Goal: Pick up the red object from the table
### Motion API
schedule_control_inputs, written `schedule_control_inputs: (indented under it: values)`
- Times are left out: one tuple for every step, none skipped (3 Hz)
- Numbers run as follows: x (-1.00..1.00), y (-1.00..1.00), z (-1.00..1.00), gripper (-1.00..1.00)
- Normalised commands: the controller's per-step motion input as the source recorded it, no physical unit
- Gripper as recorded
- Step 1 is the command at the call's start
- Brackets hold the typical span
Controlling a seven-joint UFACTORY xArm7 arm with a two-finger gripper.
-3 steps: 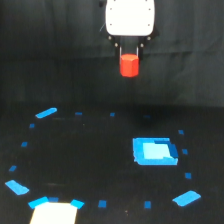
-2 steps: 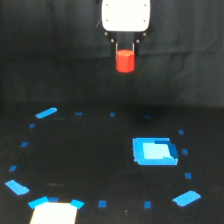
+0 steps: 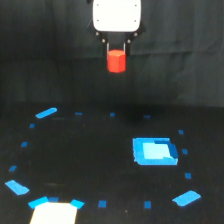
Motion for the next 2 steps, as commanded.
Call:
schedule_control_inputs:
  values:
    - [-0.13, -0.16, 0.62, -0.99]
    - [-0.25, -0.08, 0.66, -1.00]
